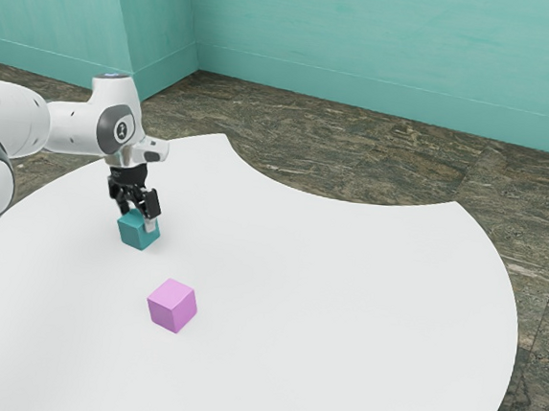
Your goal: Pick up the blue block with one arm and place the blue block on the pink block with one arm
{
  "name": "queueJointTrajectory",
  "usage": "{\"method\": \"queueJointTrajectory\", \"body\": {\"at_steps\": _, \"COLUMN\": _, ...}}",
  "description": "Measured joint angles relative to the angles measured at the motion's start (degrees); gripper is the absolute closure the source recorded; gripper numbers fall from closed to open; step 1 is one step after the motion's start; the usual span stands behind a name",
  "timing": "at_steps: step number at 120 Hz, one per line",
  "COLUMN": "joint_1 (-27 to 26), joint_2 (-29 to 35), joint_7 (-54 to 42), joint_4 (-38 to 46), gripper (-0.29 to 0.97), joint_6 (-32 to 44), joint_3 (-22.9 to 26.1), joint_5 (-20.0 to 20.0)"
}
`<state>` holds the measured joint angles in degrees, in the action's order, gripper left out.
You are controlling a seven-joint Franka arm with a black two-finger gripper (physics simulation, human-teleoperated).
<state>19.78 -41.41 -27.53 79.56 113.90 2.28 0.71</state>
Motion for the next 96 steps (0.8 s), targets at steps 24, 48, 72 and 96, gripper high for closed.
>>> {"method": "queueJointTrajectory", "body": {"at_steps": 24, "joint_1": -0.1, "joint_2": 0.1, "joint_7": 2.7, "joint_4": 0.1, "gripper": 0.0, "joint_6": -0.6, "joint_3": 0.0, "joint_5": -0.8}}
{"method": "queueJointTrajectory", "body": {"at_steps": 48, "joint_1": -0.1, "joint_2": -0.1, "joint_7": 4.5, "joint_4": 0.0, "gripper": 0.0, "joint_6": 0.5, "joint_3": 0.2, "joint_5": -3.0}}
{"method": "queueJointTrajectory", "body": {"at_steps": 72, "joint_1": 0.0, "joint_2": -0.7, "joint_7": 5.6, "joint_4": 0.0, "gripper": 0.0, "joint_6": 2.9, "joint_3": 0.2, "joint_5": -4.7}}
{"method": "queueJointTrajectory", "body": {"at_steps": 96, "joint_1": 0.0, "joint_2": -0.8, "joint_7": 6.5, "joint_4": 0.0, "gripper": 0.0, "joint_6": 3.9, "joint_3": 0.4, "joint_5": -4.8}}
